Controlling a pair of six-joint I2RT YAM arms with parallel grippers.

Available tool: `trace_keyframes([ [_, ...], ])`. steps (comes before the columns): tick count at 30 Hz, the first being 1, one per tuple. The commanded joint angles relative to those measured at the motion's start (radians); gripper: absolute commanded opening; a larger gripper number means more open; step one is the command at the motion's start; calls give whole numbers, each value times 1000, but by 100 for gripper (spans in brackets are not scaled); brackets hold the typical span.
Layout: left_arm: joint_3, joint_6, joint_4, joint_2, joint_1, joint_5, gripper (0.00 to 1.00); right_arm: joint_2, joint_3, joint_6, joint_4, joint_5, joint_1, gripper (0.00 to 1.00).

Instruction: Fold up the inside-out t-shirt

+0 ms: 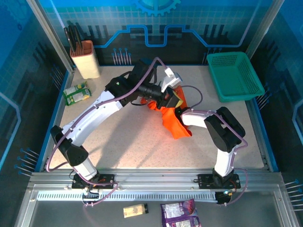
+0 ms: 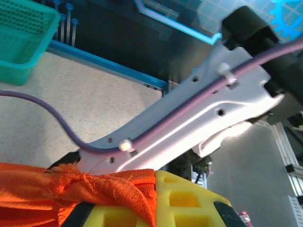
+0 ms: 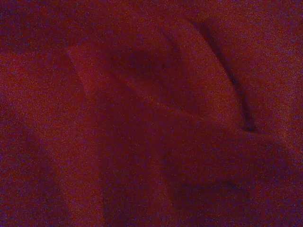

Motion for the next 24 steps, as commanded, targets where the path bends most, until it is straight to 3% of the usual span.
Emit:
trace_keyframes([
  [1, -67, -120, 86, -46, 85, -91, 0, -58, -52, -3, -102, -94, 8, 7],
  [3, -136, -206, 168, -62, 147, -96, 0, -122, -56, -15, -135, -113, 21, 0],
  [10, -348, -386, 353, -75, 339, -121, 0, -376, -45, -90, -263, -153, 74, 0],
  [20, -608, -518, 560, 9, 498, -138, 0, -621, 51, -176, -348, -328, 69, 0],
  [24, -747, -572, 660, 22, 564, -124, 0, -696, 102, -187, -347, -332, 65, 0],
])
